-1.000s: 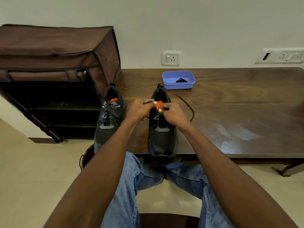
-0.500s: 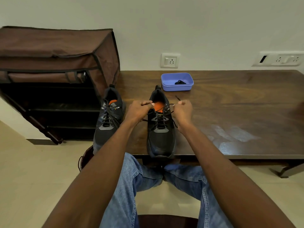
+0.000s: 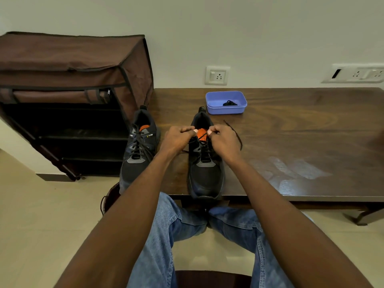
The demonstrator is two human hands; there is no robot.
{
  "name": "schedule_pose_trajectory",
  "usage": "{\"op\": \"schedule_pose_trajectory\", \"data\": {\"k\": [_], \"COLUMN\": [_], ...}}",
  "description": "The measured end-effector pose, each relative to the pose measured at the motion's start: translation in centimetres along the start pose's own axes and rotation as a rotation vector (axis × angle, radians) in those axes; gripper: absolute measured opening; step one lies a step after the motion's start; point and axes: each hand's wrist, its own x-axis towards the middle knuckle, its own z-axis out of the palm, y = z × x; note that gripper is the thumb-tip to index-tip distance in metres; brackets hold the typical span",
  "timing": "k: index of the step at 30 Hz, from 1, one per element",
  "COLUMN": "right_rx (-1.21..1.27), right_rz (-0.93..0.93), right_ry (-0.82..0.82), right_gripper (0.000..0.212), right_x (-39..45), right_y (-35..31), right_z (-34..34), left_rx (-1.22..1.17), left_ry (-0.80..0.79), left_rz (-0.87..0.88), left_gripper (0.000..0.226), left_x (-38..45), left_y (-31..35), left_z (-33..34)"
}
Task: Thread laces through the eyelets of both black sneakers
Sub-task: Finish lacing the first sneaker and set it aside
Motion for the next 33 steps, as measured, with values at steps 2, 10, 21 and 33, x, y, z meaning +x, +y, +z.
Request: {"op": "schedule_pose_trajectory", "data": {"k": [2, 10, 21, 33], "right_rx": [0.277, 0.210, -0.222, 0.383], "right_rz": [0.186, 0.510, -0.233, 0.313], "right_ry": [0.116, 0.332, -0.075, 0.184], "right_gripper": [0.022, 0.023, 0.016, 0.018], "right_x": [0.6, 1.3, 0.2, 1.0], "right_y": [0.2, 1.7, 1.3, 1.0], "right_z": [-0.6, -1.3, 1.1, -0.4], "left_rx": [-0.008, 0.047, 0.194, 0.209], "left_ry": [-0.014, -0.019, 0.023, 0.016], "left_rz": [-0.005, -0.019, 0.030, -0.018], "left_gripper": [0.030, 0.032, 0.032, 0.021], "left_x": [-0.2, -0.7, -1.2, -1.3], "left_y": [0.1, 0.6, 1.7, 2.3], "left_z": [-0.1, 0.1, 0.6, 0.2]}}
